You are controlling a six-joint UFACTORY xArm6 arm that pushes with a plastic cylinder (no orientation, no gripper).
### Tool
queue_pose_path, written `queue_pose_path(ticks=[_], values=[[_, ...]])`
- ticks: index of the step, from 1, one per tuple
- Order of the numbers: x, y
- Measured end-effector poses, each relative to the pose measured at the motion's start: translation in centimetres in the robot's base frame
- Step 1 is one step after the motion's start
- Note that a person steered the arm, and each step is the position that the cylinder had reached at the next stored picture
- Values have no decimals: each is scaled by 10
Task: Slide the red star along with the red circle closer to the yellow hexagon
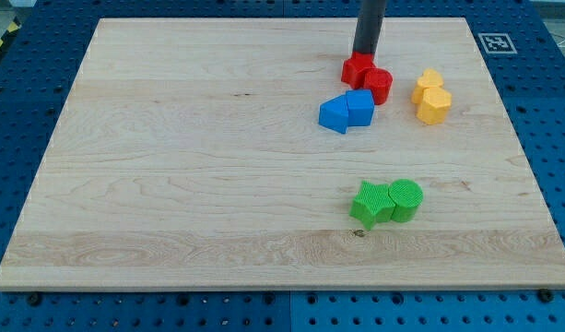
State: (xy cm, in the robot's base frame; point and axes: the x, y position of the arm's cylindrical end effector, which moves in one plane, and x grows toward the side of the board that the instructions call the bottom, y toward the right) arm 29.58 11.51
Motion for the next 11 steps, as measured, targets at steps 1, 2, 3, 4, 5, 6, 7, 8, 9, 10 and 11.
queue_pose_path(ticks=[1,2,3,4,5,6,7,8,9,10,11], values=[[13,0],[24,0],[33,0],[10,-4],[1,-33],[10,-70],[27,-81],[44,-64],[57,-37],[62,-17],[62,-14]])
